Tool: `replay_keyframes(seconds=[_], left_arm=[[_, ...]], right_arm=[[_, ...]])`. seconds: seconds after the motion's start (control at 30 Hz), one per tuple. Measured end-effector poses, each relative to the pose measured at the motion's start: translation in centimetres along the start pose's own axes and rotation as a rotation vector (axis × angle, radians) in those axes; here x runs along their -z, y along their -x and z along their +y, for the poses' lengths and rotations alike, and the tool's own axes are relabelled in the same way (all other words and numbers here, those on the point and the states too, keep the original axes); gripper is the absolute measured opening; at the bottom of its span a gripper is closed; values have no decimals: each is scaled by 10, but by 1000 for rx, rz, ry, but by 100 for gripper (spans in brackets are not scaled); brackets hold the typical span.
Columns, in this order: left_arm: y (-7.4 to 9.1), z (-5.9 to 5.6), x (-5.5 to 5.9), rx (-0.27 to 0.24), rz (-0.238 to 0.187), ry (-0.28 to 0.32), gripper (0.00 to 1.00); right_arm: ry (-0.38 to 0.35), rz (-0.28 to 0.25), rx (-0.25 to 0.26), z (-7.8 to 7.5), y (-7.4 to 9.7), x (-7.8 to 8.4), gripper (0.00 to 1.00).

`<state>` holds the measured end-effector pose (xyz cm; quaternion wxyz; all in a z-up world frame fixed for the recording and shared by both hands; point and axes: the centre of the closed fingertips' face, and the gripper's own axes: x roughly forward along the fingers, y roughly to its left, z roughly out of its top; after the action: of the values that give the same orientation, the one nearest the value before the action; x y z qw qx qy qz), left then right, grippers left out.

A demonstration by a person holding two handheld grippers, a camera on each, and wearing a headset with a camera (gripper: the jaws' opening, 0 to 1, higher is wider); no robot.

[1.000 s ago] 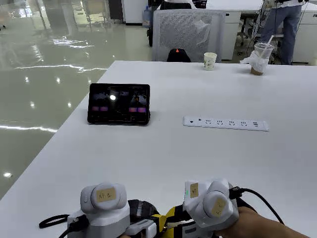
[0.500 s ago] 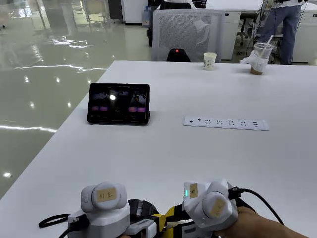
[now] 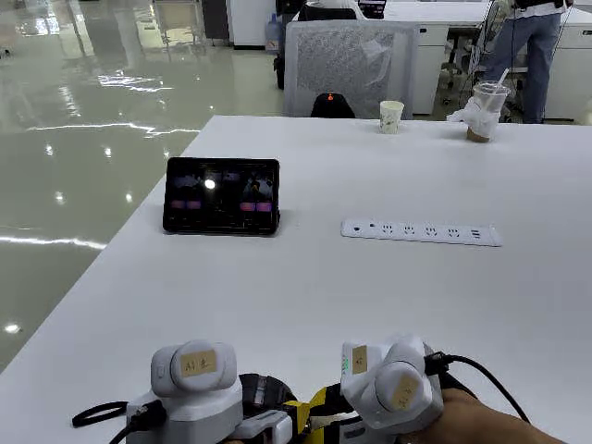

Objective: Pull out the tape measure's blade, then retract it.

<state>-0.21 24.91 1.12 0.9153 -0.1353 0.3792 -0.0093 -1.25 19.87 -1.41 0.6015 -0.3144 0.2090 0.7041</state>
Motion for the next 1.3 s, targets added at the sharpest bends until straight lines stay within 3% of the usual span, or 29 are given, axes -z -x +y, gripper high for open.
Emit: replay_keyframes(seconds=[0.37, 1.3], left_arm=[[2, -1, 0, 5, 2, 0, 60], [16, 0, 5, 23, 23, -109, 65]], right_arm=[[-28, -6, 19, -2, 6, 0, 16], [-96, -11, 87, 4, 33, 10, 31]])
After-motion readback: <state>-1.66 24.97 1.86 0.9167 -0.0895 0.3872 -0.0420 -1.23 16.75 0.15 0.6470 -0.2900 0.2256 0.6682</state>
